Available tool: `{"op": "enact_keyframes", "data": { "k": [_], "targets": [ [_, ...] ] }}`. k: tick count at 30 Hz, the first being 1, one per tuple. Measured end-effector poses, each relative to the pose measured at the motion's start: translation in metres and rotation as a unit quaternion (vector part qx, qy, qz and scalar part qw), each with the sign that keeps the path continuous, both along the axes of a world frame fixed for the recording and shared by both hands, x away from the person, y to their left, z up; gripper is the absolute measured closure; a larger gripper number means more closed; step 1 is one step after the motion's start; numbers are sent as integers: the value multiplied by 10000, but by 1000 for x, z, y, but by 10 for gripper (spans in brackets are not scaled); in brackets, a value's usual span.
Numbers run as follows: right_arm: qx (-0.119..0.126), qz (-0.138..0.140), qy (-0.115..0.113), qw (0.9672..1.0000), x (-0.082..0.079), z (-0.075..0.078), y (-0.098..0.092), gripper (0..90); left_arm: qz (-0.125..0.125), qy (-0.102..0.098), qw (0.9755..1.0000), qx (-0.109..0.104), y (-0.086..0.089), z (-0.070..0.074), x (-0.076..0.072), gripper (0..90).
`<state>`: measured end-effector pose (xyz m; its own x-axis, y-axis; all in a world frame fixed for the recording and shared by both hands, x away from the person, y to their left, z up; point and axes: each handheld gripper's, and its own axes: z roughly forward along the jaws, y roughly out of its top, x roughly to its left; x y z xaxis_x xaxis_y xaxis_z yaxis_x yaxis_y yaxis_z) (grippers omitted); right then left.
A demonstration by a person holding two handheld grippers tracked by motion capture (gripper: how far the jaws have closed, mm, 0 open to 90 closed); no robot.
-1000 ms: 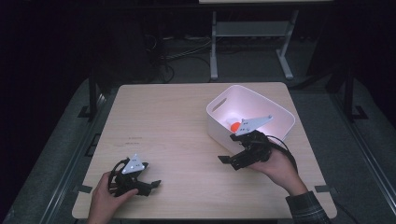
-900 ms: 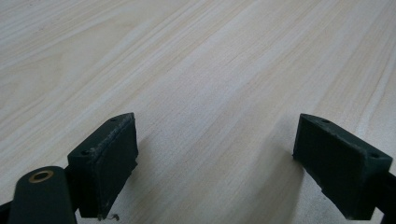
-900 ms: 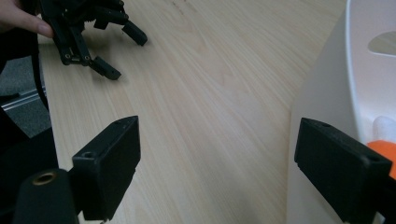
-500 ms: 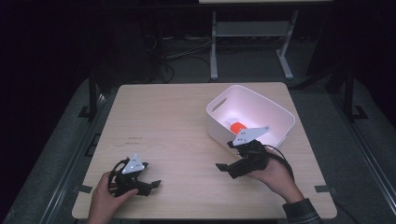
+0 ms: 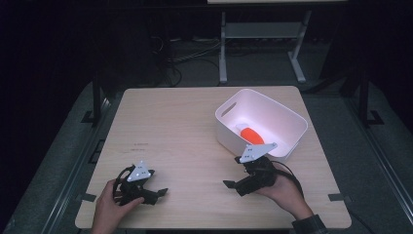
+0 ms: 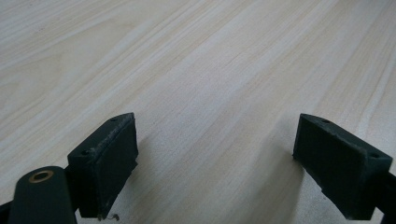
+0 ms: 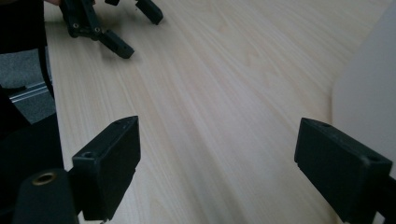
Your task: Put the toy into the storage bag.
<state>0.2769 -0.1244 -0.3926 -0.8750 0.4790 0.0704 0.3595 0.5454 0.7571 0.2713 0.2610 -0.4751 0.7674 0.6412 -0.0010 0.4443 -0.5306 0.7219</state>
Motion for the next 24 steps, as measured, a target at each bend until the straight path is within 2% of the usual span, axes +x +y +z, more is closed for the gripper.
{"op": "enact_keyframes", "data": {
  "k": [16, 24],
  "targets": [
    [-123, 36, 280, 9995, -8, -49, 10, 137, -15, 1, 10000, 30, 0, 0, 0, 129],
    [-145, -24, 361, 9992, -11, -67, 10, 137, -12, 2, 10000, 27, 0, 0, 0, 129]
  ]
}}
